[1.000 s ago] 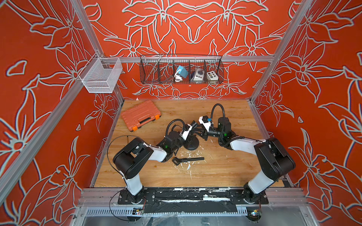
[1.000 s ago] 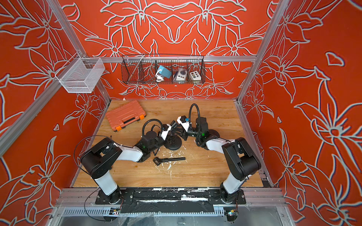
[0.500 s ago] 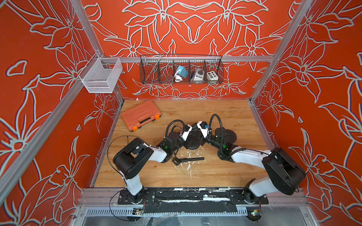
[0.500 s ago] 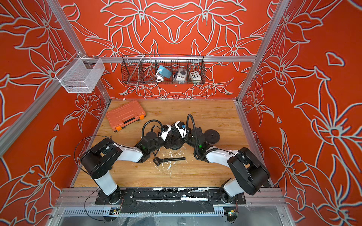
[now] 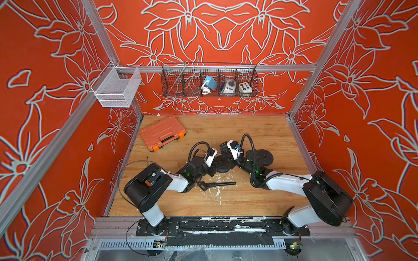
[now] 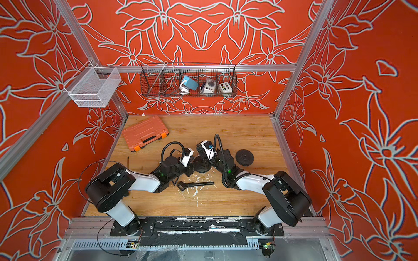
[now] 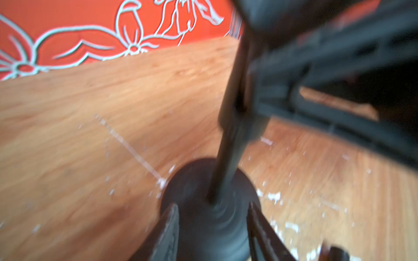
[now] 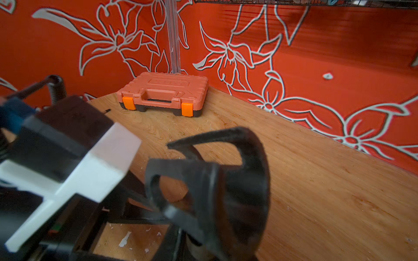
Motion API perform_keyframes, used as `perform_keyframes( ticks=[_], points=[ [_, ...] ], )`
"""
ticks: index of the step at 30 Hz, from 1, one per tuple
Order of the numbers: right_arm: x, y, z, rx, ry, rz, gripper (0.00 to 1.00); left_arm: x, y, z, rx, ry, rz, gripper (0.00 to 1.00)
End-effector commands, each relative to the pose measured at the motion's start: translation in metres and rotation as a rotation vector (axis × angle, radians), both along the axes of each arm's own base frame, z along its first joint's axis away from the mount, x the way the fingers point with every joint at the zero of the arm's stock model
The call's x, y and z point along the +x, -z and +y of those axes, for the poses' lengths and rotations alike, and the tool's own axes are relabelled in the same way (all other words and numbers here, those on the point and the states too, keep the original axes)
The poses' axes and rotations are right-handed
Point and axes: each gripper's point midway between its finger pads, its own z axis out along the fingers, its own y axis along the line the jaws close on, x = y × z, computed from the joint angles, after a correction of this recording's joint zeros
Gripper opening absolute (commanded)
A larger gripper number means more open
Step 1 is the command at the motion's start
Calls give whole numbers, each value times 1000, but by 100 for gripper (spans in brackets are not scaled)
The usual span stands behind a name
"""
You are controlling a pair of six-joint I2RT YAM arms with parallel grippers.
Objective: Assemble a microphone stand
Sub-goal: Screw the microphone stand pole into the microphone stand base.
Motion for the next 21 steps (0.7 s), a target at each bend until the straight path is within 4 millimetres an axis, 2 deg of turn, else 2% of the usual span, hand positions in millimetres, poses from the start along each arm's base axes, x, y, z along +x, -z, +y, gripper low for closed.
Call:
perform_keyframes(
  ticks=[1,4,6,15,21],
  points=[
    [-11,63,-14,-145,18,164,0,3,3,26,16,-122,63,54],
    [-12,64,-13,-131,9,167,0,8,1,37,-26,-166,155,57],
    [-12,64,-12,-126,2,170,0,11,1,37,-39,-166,220,58],
    [-13,60,-11,-122,-14,173,0,21,9,14,-104,-128,465,60],
    [-12,59,-13,-114,-17,176,0,16,23,5,-137,-138,630,60]
  ],
)
